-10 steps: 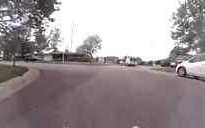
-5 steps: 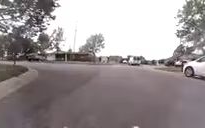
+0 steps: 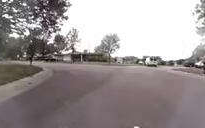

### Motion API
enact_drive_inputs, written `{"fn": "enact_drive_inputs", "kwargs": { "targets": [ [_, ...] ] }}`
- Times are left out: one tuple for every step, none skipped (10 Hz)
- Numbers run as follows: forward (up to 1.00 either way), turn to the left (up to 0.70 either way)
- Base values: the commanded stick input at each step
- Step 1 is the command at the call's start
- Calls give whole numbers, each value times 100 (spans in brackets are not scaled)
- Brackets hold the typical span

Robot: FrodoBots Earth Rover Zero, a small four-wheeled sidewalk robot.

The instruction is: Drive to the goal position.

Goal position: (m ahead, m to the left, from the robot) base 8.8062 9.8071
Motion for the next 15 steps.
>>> {"fn": "enact_drive_inputs", "kwargs": {
  "targets": [
    [70,0],
    [70,0],
    [70,0],
    [70,0],
    [70,0],
    [70,0],
    [70,0],
    [70,0],
    [70,0],
    [70,0],
    [70,0],
    [70,0],
    [70,0],
    [70,0],
    [70,0]
  ]
}}
